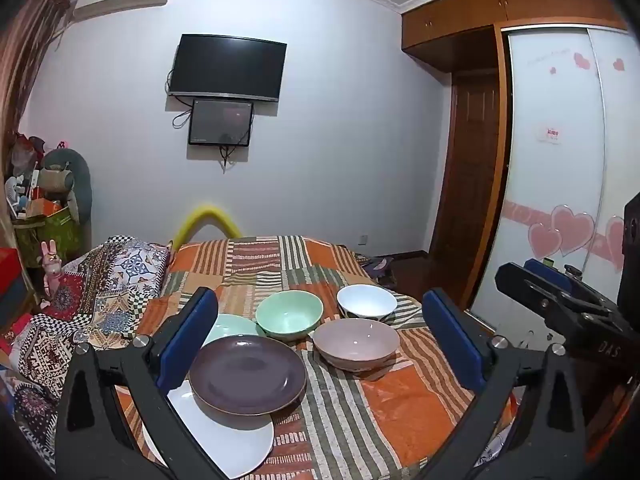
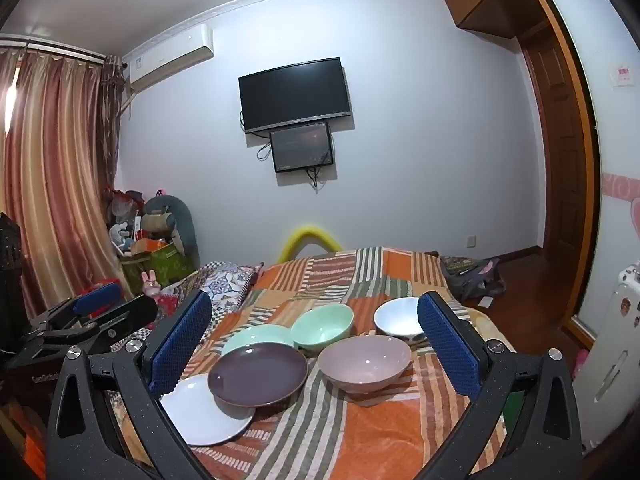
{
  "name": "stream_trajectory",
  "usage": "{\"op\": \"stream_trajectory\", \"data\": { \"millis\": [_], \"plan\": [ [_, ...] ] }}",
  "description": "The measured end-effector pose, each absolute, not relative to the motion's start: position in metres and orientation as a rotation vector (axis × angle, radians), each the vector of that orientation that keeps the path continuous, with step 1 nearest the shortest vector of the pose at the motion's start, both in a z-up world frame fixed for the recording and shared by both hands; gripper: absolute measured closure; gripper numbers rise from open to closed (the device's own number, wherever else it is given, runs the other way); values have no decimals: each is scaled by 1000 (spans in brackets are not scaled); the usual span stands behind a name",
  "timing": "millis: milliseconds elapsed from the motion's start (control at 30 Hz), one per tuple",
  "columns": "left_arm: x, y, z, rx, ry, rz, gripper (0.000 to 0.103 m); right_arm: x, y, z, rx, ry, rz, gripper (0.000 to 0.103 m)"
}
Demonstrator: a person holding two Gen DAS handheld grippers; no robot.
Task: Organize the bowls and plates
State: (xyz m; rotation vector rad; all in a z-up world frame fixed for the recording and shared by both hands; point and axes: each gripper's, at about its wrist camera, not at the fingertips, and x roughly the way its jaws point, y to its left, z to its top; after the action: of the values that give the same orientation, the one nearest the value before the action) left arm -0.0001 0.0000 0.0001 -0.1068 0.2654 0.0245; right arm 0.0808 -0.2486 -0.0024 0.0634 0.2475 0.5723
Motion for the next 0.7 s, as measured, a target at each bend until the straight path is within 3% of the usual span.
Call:
{"op": "stream_trajectory", "data": {
  "millis": [700],
  "plan": [
    [-3, 1, 3, -89, 238, 27, 0, 78, -250, -3, 80, 255, 575, 0]
  ]
}}
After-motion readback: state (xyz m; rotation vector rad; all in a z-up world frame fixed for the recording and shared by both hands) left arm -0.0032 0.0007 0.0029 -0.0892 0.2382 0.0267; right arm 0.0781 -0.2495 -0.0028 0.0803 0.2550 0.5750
